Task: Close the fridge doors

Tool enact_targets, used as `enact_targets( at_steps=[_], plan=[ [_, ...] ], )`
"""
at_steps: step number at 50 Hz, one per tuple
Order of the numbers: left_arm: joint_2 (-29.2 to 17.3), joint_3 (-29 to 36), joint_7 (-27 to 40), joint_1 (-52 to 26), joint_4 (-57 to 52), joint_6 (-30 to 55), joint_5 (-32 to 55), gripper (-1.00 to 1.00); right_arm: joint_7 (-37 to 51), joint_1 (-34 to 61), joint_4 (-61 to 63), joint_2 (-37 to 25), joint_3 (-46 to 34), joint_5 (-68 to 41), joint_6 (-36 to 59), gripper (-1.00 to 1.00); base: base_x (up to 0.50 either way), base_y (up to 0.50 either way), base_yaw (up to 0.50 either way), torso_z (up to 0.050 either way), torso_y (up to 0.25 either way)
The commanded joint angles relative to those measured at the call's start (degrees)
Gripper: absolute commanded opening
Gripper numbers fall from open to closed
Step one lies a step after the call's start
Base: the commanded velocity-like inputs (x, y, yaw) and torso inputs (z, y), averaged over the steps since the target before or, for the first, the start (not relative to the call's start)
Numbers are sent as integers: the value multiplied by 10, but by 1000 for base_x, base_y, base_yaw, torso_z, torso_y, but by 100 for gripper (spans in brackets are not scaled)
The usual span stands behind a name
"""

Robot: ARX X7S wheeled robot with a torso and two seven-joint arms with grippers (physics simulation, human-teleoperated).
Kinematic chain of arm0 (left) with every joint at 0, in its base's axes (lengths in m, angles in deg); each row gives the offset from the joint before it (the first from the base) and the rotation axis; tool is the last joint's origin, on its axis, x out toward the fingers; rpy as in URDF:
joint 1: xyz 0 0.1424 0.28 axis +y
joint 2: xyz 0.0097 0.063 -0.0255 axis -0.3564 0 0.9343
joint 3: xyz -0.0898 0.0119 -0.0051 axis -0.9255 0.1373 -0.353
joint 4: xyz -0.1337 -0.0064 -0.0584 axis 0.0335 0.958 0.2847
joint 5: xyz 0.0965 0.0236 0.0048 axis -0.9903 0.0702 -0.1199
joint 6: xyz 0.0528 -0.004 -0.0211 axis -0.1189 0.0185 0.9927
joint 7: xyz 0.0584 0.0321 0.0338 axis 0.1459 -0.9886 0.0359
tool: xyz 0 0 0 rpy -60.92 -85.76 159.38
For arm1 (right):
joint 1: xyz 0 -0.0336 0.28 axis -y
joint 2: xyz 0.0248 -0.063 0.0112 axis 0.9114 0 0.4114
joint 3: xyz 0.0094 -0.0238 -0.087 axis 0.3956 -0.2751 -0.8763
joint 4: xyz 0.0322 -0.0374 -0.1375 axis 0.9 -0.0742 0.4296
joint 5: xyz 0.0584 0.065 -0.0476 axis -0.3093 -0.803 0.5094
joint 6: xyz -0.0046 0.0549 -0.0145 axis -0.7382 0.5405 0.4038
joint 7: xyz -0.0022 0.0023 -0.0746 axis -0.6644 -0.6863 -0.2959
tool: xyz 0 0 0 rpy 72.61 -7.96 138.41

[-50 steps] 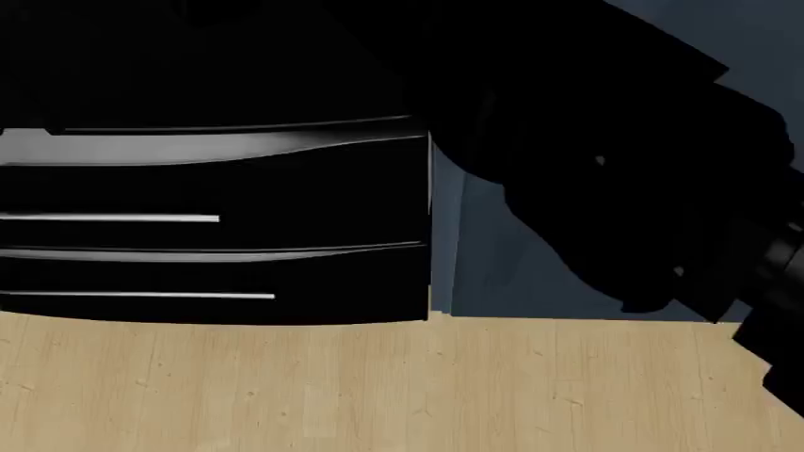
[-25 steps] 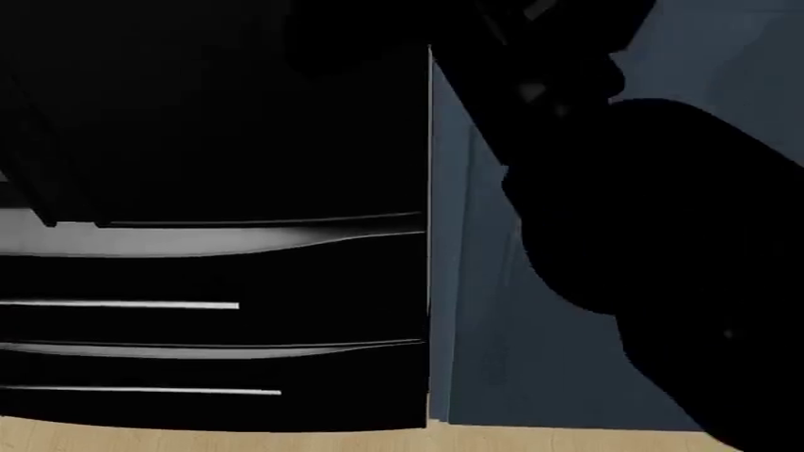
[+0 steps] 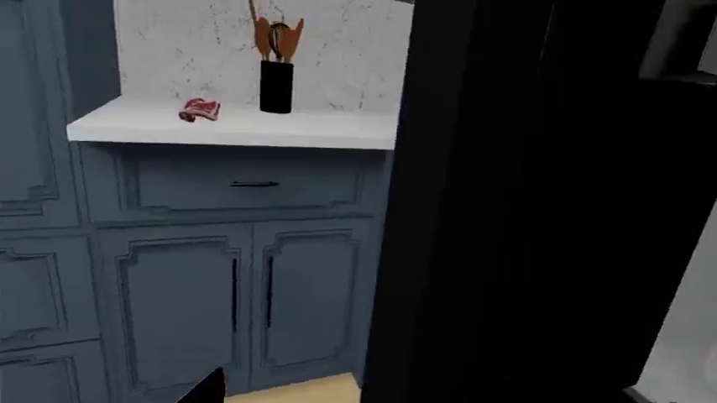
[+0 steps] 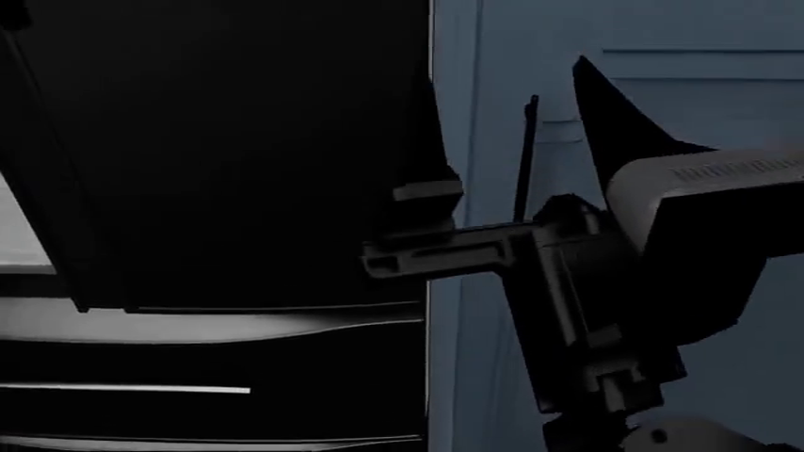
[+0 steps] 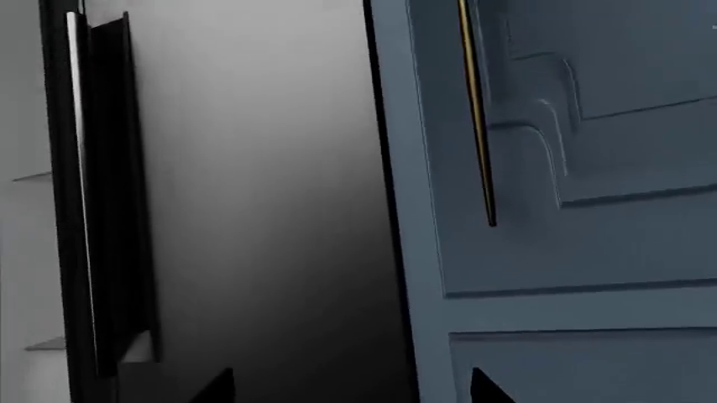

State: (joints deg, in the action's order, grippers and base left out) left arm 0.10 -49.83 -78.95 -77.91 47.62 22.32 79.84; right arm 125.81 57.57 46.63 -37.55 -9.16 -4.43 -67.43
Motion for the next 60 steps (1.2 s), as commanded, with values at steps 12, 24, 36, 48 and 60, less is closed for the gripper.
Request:
enact_targets(
  at_steps=[12, 24, 36, 48, 60],
  plan=[
    [-176, 356, 80, -11, -319, 136, 250, 100, 90, -133, -11, -19, 3, 115, -106, 100, -9, 0, 0, -15, 243],
    [-208, 536, 101, -125, -297, 137, 285, 100, 141, -171, -25, -23, 11, 166, -117, 100, 0, 0, 0, -15, 216],
    [-197, 571, 89, -110, -267, 88, 255, 100, 187, -203, -20, -37, 7, 205, -99, 100, 0, 0, 0, -15, 199],
    [-169, 602, 76, -119, -200, 28, 226, 100, 205, -175, -22, -29, 0, 185, -4, 100, 0, 0, 0, -5, 49],
    [-168, 591, 87, -118, -204, 32, 235, 100, 211, -184, -25, -24, 8, 194, -12, 100, 0, 0, 0, 0, 0]
  ],
)
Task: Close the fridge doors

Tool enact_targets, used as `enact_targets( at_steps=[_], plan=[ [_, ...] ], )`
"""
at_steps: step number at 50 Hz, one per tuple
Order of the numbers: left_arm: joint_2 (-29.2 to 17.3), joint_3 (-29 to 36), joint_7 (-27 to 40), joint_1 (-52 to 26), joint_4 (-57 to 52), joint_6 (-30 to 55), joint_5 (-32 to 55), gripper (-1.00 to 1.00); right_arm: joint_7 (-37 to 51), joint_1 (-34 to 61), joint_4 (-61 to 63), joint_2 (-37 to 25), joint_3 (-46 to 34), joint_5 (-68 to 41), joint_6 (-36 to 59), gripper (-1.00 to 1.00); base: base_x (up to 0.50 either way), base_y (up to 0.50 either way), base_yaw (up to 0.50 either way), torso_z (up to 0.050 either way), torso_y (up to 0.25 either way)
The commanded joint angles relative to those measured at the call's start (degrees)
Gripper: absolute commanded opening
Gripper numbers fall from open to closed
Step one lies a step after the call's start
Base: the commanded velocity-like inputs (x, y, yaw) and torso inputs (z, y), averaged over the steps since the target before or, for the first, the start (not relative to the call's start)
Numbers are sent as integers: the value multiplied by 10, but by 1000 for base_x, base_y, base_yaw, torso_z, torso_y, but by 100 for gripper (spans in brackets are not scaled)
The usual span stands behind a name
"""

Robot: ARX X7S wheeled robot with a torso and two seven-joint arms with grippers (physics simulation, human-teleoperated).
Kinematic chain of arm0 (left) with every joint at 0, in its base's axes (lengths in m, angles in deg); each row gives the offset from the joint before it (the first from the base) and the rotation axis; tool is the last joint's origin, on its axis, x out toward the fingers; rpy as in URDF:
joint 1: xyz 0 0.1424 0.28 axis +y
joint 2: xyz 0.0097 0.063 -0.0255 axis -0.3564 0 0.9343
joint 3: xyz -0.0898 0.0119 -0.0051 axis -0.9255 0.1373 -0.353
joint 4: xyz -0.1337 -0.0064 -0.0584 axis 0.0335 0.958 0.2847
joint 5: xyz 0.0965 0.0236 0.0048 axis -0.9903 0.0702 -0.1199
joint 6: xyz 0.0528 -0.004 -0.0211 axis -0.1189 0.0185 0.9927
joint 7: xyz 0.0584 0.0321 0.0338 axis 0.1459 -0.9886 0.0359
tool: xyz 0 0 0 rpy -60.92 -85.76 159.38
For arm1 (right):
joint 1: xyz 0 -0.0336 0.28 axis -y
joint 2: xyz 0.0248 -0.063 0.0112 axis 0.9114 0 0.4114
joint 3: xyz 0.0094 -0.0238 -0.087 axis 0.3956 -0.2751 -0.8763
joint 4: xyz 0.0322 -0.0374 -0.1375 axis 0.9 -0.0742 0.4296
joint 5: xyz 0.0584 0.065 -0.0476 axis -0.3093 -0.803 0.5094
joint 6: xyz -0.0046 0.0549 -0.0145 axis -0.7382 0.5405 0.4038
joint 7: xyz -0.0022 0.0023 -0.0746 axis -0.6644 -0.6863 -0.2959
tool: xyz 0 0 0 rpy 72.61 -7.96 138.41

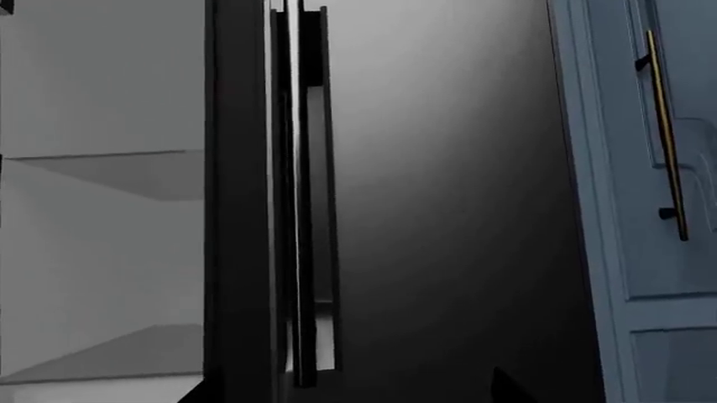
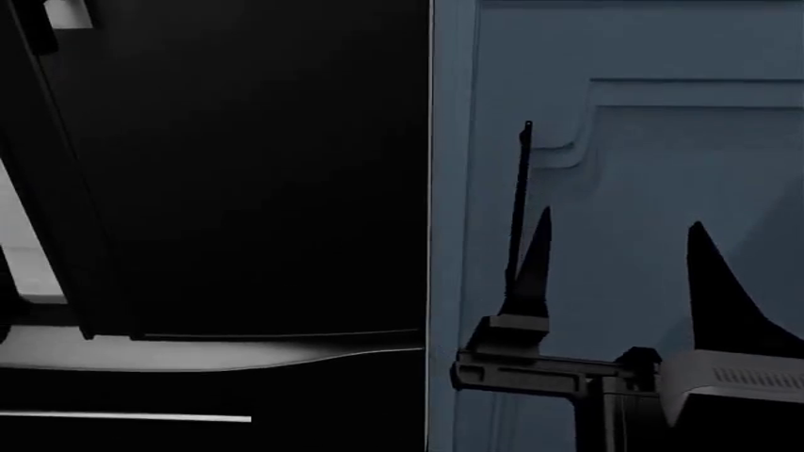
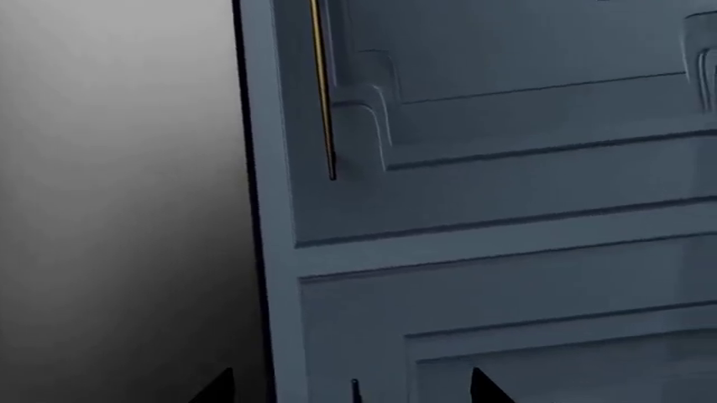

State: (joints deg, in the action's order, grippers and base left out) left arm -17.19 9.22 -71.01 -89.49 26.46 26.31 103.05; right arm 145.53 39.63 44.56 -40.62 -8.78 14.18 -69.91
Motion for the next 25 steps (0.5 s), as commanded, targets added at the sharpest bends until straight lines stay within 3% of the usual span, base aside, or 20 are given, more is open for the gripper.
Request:
enact_targets(
  at_steps=[1, 8, 25],
  plan=[
    [4, 4, 8, -2, 6, -8, -1, 100, 16, -5, -4, 7, 5, 7, 13, 100, 0, 0, 0, 0, 0],
    [2, 12, 10, 4, 3, -22, -16, 100, 12, -4, -3, 10, 8, -4, 13, 100, -136, 15, 0, 0, 0],
    [0, 15, 19, 8, 0, -24, -20, 100, 8, -11, 7, 3, 15, -1, 4, 100, -245, 269, 0, 0, 0]
  ],
)
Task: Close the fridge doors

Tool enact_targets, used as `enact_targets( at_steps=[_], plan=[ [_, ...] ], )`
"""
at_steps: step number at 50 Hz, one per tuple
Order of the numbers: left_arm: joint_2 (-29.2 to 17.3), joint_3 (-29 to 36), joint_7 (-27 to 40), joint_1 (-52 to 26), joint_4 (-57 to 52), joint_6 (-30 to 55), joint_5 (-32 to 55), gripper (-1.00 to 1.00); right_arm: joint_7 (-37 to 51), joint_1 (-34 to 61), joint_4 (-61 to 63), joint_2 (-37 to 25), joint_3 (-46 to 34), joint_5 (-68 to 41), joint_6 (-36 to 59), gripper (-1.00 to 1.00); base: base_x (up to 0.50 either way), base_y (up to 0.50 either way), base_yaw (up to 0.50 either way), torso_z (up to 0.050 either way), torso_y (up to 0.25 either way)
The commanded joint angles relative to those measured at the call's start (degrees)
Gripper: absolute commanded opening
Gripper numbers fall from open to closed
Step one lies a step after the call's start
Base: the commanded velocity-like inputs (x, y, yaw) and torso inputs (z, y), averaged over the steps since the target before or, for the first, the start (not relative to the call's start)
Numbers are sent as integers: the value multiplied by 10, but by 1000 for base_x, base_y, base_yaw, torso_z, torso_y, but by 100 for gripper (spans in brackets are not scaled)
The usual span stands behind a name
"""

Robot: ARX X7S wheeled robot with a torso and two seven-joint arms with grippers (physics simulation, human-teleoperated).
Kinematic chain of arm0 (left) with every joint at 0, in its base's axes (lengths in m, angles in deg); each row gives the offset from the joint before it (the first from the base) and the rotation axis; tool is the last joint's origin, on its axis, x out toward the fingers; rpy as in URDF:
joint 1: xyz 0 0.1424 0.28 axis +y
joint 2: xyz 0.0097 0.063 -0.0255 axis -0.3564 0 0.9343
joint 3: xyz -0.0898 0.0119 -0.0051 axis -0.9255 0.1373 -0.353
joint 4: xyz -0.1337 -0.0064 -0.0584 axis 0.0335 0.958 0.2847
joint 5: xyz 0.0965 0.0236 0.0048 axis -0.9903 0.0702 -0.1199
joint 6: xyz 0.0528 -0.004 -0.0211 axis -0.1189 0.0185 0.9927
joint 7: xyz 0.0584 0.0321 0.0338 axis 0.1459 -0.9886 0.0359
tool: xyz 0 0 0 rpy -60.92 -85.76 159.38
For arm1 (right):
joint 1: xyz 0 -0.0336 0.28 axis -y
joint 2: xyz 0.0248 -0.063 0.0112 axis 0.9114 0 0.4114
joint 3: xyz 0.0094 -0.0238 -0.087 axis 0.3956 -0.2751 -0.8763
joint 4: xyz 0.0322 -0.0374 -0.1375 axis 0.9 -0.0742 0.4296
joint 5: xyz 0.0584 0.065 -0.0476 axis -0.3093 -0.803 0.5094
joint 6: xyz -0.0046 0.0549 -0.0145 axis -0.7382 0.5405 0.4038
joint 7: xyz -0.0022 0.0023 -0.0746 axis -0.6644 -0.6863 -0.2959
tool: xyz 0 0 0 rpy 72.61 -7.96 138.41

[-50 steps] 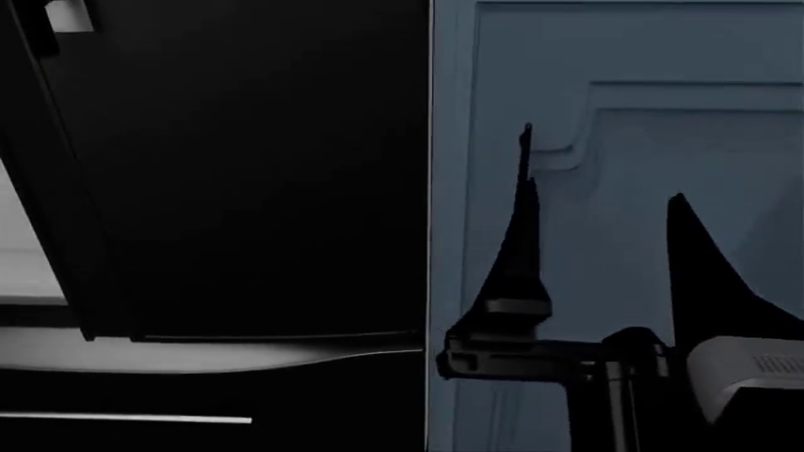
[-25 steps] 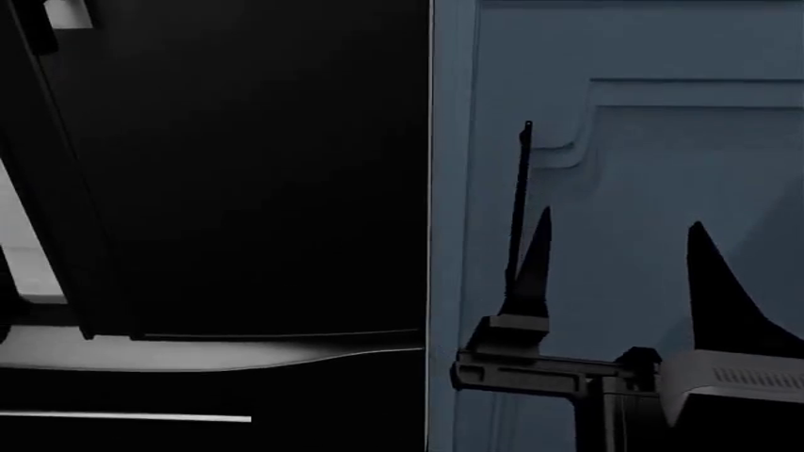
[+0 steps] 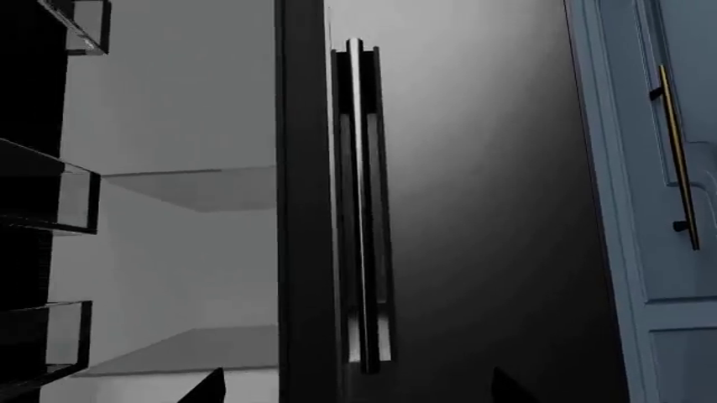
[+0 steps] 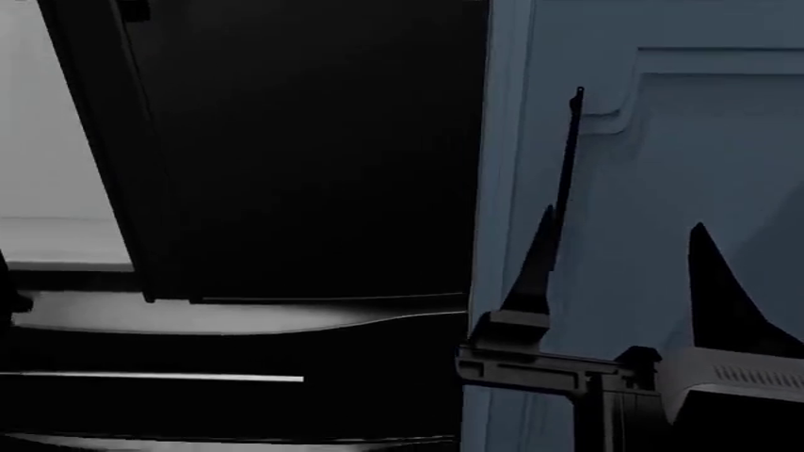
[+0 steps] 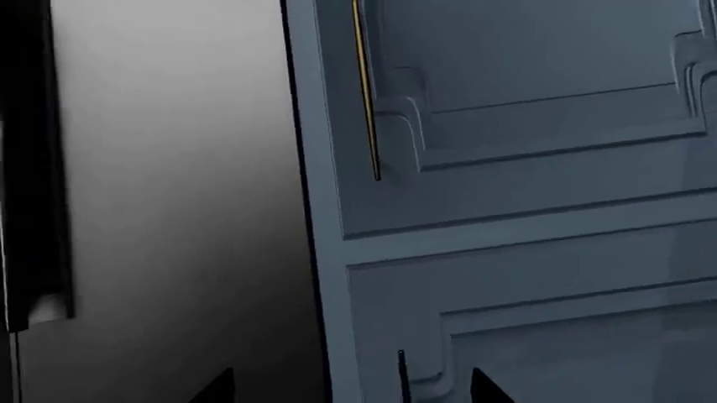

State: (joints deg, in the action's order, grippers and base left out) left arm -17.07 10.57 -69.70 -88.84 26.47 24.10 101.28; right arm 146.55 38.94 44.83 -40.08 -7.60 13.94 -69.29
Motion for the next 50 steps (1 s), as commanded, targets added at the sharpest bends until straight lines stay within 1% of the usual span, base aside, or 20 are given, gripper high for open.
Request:
enact_targets(
  at_steps=[1, 8, 15, 32, 50],
  plan=[
    [0, 1, 6, 1, 1, -2, -1, 100, -3, -4, 4, -2, 4, 1, -3, 100, -234, 406, 0, 0, 0],
    [1, -5, 8, 0, 3, -1, 8, 100, -6, 2, 7, -2, 6, -1, 7, 100, -233, 408, 0, 0, 0],
    [2, -3, 7, 9, 6, -15, 0, 100, -8, -10, -2, -1, 9, 0, -7, 100, -233, 410, 0, 0, 0],
    [1, -6, 12, 12, 8, -18, 4, 100, -14, -16, -2, 0, 14, 0, -11, 100, -232, 410, 0, 0, 0],
    [-3, -2, 17, 6, 7, -11, 9, 100, -19, -20, -1, 0, 17, 2, -5, 100, -120, 443, 0, 0, 0]
  ],
)
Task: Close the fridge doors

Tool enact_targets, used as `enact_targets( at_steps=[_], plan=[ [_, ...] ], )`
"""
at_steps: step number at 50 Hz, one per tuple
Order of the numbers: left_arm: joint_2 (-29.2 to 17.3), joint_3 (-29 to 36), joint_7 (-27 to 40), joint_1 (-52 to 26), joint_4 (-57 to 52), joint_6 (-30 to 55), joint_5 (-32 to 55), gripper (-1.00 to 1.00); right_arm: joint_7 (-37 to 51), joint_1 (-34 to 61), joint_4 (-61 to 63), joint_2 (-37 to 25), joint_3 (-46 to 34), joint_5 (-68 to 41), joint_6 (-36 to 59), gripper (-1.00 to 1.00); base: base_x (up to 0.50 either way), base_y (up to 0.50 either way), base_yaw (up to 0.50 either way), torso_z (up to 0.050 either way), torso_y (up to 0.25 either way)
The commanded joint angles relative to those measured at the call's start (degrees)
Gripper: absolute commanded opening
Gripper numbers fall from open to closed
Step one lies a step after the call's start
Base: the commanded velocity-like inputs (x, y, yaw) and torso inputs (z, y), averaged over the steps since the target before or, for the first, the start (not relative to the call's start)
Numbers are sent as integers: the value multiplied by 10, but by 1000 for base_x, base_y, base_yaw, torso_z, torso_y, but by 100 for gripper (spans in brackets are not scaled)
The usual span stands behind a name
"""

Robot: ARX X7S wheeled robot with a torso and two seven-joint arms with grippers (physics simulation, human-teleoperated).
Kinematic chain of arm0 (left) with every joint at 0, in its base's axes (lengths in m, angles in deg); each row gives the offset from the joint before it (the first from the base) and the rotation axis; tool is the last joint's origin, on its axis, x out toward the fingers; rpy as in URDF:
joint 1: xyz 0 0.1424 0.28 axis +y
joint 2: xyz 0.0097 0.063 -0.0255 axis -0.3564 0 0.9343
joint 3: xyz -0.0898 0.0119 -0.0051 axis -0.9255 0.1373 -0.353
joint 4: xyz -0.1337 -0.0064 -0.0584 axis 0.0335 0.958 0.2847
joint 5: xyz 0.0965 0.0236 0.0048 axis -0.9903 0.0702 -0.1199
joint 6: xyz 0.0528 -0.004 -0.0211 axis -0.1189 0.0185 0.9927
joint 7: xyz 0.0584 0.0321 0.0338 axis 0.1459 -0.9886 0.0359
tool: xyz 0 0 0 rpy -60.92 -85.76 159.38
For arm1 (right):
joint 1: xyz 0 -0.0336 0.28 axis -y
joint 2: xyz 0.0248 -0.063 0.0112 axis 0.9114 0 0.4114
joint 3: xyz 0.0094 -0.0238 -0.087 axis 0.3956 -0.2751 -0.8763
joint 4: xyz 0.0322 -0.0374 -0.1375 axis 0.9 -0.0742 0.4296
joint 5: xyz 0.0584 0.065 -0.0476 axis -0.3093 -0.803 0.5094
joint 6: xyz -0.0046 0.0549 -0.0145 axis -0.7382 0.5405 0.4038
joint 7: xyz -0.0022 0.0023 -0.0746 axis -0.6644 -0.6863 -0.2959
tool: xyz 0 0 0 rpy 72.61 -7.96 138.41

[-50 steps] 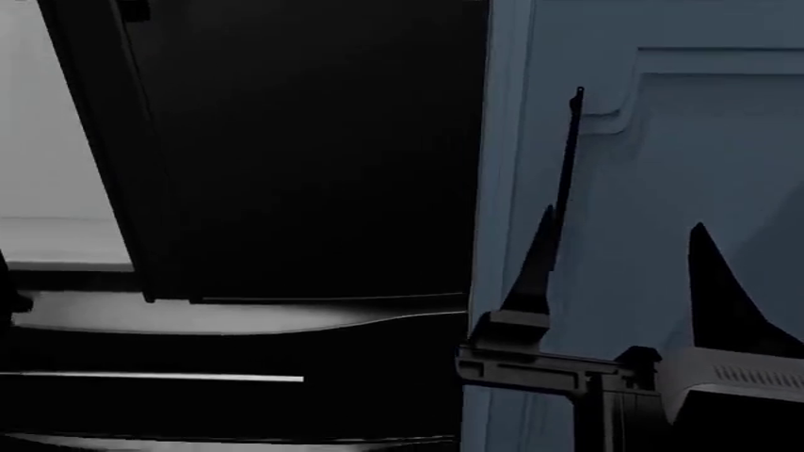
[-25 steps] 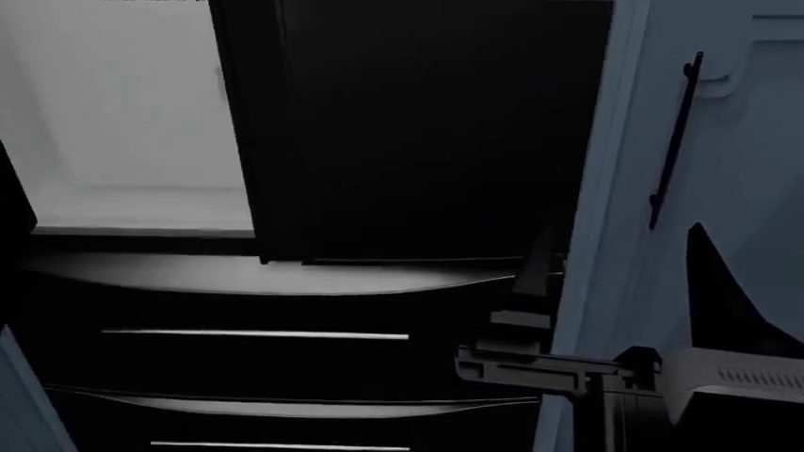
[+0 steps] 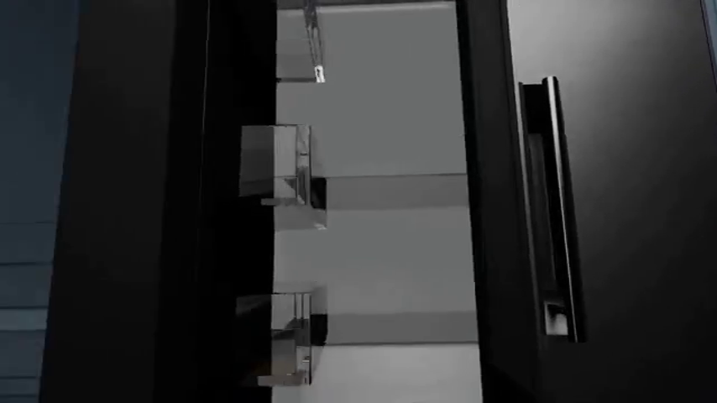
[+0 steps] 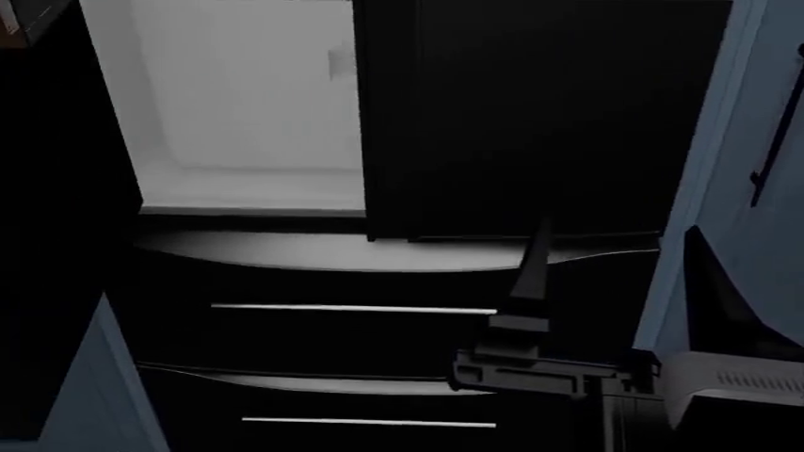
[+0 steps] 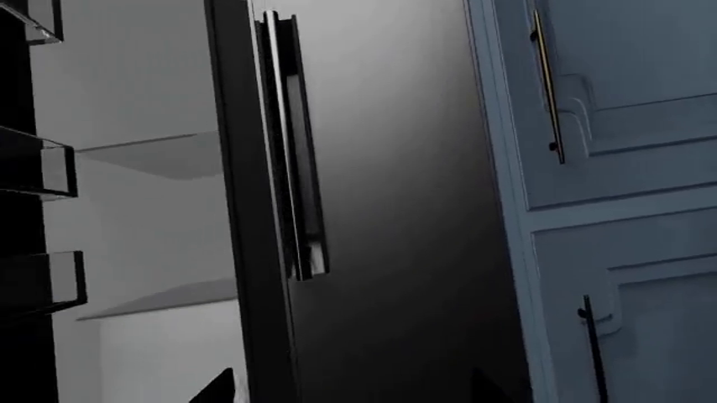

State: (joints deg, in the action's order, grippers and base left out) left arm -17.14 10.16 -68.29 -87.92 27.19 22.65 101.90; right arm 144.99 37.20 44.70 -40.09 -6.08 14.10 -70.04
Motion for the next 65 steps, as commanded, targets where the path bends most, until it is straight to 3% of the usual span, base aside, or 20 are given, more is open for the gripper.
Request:
enact_targets(
  at_steps=[1, 53, 65],
  plan=[
    [-2, 3, 2, -1, 0, 2, 2, 100, -4, -2, 1, 0, 2, 0, 4, 100, -102, 457, 0, 0, 0],
    [-10, 10, 16, -2, 3, -2, 3, 100, -8, -21, 7, -11, 18, 18, -4, 100, -52, 474, 0, 0, 0],
    [-12, 11, 19, 0, 4, -6, 2, 100, -3, -34, 1, -12, 23, 21, -14, 100, 0, 100, 0, 0, 0]
  ],
)
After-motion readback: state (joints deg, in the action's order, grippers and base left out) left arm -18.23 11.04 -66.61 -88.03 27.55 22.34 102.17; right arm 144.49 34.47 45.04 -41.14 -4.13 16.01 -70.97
